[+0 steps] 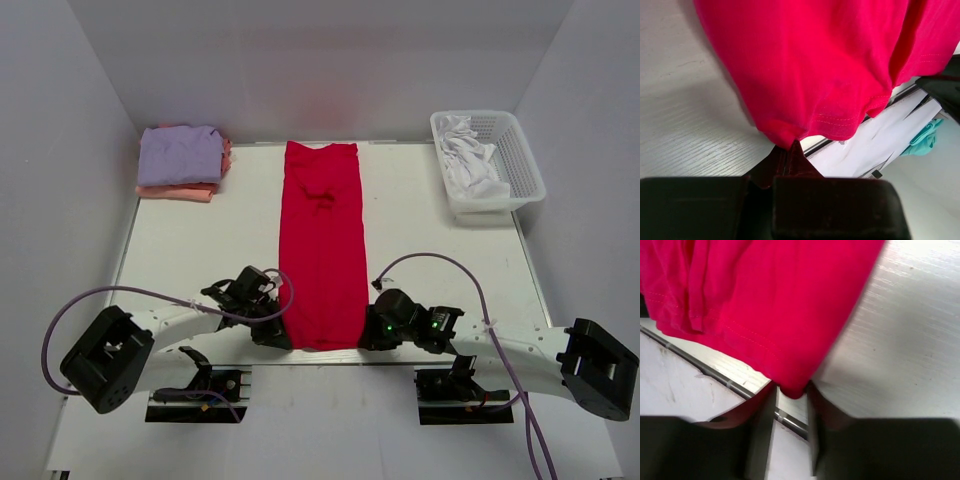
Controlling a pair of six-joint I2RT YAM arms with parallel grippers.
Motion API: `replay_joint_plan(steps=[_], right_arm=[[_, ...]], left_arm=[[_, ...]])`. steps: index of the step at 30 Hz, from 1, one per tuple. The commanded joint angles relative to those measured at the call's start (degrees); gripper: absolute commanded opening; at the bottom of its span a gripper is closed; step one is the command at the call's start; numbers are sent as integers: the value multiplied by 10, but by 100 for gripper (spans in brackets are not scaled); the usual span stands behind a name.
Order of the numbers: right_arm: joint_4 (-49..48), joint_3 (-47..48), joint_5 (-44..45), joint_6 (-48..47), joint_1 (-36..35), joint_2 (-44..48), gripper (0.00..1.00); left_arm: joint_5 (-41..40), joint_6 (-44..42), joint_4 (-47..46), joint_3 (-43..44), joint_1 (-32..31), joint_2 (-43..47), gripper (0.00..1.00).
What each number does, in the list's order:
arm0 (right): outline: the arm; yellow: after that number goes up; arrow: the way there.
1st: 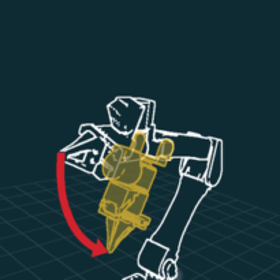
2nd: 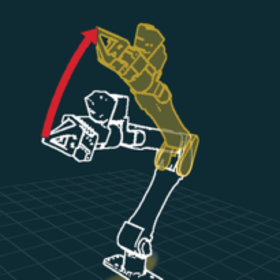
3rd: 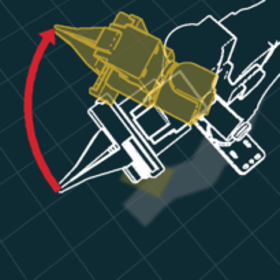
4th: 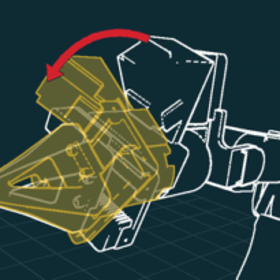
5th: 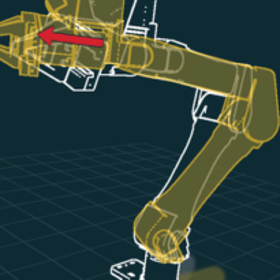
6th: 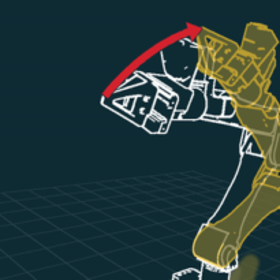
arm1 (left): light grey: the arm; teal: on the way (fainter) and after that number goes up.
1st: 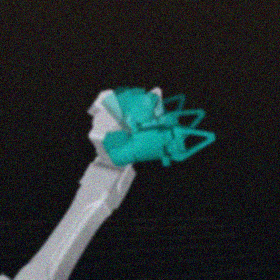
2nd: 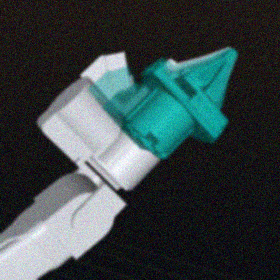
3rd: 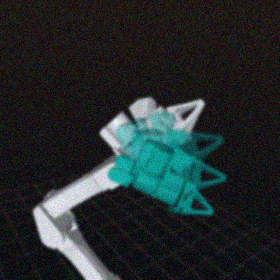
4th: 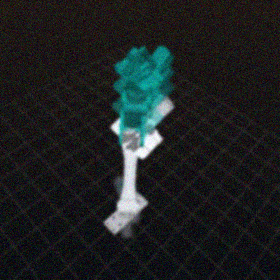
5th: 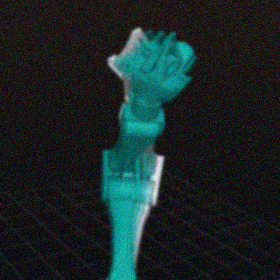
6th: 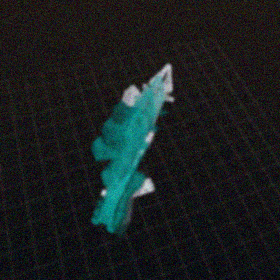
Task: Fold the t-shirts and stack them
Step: Grab the bottom of the folded rectangular tshirt with both arms, then fold the folded rectangular tshirt in 1/3 of the way
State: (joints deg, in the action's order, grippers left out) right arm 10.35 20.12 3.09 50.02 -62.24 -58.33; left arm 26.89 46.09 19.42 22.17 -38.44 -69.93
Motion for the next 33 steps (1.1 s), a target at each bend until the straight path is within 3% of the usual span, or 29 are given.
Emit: replay_joint_plan(steps=[1, 3, 4, 6, 13, 18, 22, 26, 33], right_arm=[[14, -1, 23, 21, 3, -2, 31], [15, -3, 34, 24, 3, 2, 25], [15, -3, 40, 25, 3, 5, 12], [12, -1, 50, 12, 2, 7, 0], [33, 66, 76, -41, 5, 1, 0], [67, 141, 135, -62, 21, -45, 0], [84, 199, 194, -84, 61, -108, 0], [79, 279, 242, -100, 107, -136, 0], [78, 381, 239, -180, 180, -211, 0]], left_arm=[[-62, -13, 9, -6, -2, 3, 0], [-68, -13, 25, 0, -2, 23, 0], [-76, -13, 30, 8, -2, 30, 0], [-82, -19, 40, 14, -2, 46, 0], [-111, -19, 48, 75, -2, 71, 0], [-146, -19, 53, 137, 8, 31, 0], [-243, -7, 74, 201, 13, -17, 0], [-267, -6, 79, 286, 26, -45, 0], [-316, -44, 102, 412, 64, -136, 0]])
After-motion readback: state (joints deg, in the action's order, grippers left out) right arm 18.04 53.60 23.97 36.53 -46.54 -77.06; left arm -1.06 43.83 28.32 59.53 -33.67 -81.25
